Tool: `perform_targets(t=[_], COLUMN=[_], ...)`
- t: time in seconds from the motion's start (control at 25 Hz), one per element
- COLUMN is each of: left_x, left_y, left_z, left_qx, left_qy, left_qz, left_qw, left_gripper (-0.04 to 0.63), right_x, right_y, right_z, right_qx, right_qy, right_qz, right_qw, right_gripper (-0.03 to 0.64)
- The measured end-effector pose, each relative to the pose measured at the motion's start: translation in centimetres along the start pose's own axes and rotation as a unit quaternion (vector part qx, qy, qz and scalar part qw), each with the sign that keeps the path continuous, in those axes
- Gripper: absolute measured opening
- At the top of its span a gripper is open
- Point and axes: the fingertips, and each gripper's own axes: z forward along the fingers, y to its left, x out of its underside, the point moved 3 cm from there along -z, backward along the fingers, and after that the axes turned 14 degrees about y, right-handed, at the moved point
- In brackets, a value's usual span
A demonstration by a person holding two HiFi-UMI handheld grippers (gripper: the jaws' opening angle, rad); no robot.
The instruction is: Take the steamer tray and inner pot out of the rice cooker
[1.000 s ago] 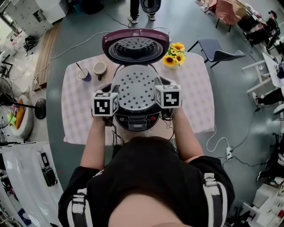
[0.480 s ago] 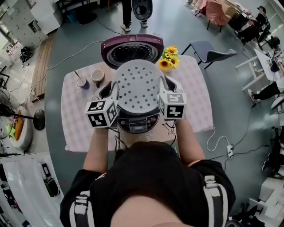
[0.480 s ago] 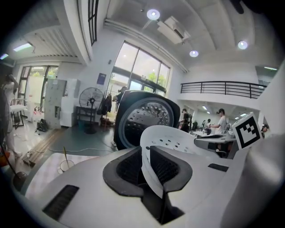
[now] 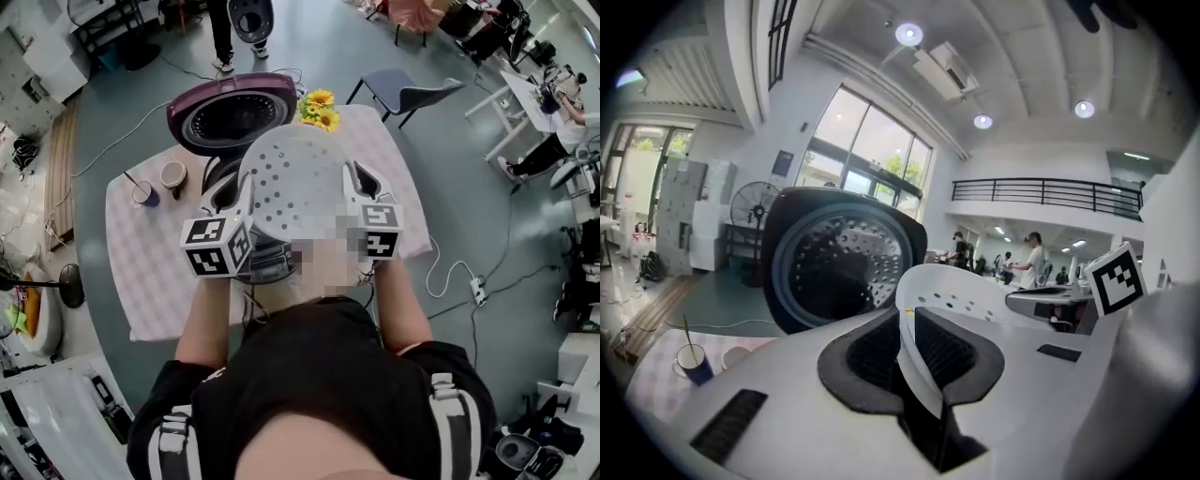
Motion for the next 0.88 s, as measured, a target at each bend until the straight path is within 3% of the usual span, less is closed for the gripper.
perform_targets(t=[0.44, 0.88], left_x=[-2.6, -2.5], left_y=[-11.9, -18.3], left_z=[8.5, 19.2], left_qx=[0.002, -0.037], left_qy=[0.014, 0.038], left_qz=[0.016, -0.021], left_qw=[0.9998, 0.9984], left_gripper=[0.051, 0.051], right_x=[2.8, 4.9], right_y=[-14.7, -26.1], right_z=[0.6, 7.0], right_qx=[-0.022, -0.067], right_qy=[-0.002, 0.028], right_qz=[0.029, 0.001], right_qw=[0.999, 0.997], right_gripper=[0.043, 0.043])
